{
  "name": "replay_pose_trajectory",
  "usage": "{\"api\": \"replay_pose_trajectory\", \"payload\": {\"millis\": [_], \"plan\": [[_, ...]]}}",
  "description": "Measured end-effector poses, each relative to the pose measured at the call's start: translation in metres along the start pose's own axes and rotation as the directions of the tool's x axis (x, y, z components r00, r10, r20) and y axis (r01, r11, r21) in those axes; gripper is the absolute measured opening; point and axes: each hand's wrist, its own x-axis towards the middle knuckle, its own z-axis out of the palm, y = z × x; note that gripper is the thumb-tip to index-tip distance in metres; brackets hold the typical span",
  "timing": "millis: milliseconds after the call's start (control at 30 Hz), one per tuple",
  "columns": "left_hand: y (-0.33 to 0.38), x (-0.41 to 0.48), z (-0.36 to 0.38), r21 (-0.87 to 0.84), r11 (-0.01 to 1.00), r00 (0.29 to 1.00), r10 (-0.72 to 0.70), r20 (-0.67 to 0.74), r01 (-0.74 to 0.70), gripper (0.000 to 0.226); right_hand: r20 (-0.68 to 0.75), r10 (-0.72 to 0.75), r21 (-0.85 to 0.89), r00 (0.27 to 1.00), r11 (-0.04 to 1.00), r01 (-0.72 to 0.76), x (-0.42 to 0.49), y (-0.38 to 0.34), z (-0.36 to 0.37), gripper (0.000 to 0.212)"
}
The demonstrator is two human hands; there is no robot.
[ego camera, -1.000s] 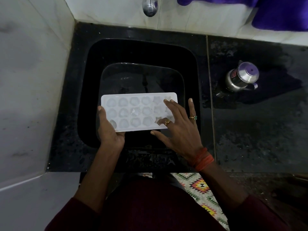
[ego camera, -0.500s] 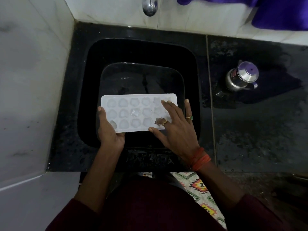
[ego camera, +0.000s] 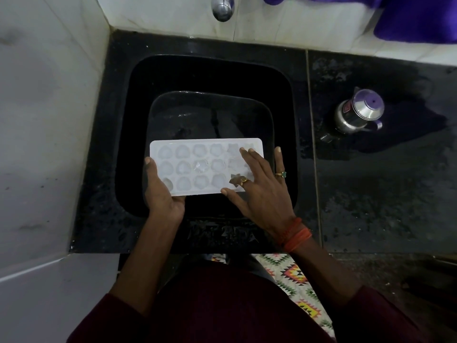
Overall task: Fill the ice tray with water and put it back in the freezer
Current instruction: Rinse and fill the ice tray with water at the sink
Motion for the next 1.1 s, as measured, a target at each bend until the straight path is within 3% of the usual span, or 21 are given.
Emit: {"api": "replay_pose_trajectory", "payload": {"millis": [267,1100], "plan": [[-0.0006,0.0012,-0.0037,0.014,1.0,1.0,0.01,0.007,-0.01,0.053,-0.055,0.029,-0.008,0.998,1.0,-0.029,-0.001,-0.003,-0.0013,0.045],[0.0036,-0.0033,-0.0069,0.051,0.997,0.998,0.051,0.041,-0.054,0.049,0.031,0.02,-0.062,0.999,0.998,-0.018,-0.0035,-0.0023,-0.0073,0.044]]}}
